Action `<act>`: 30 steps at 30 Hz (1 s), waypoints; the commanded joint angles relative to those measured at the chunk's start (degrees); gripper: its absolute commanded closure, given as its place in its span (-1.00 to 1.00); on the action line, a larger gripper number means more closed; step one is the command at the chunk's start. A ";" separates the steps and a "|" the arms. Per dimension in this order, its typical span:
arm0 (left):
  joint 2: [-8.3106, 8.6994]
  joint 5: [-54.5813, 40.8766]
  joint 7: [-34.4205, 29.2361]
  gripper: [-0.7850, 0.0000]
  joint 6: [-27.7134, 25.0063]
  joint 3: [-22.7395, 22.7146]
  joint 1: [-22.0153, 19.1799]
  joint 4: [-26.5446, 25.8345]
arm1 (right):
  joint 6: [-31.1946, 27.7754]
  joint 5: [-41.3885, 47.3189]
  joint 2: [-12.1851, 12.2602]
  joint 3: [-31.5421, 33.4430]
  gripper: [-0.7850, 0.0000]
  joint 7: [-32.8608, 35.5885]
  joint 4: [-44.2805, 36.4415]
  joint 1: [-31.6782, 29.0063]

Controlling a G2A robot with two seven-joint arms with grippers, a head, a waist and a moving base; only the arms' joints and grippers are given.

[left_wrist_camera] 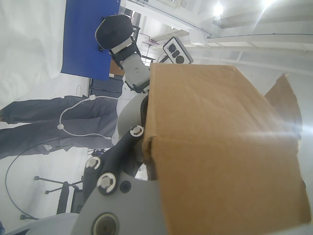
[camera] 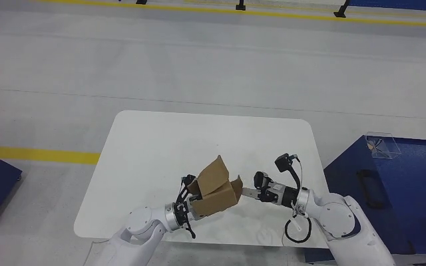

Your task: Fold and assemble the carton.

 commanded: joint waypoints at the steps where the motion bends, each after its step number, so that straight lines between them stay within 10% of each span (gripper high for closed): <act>1: -0.01 0.02 -0.07 1.00 -0.09 0.02 0.00 0.12 | 0.13 0.04 0.05 0.22 -1.00 -0.04 -0.02 0.07; 30: -0.23 2.65 -0.18 1.00 -0.23 1.17 -0.90 0.59 | 2.10 -0.91 0.06 -2.14 -1.00 -0.23 0.20 2.62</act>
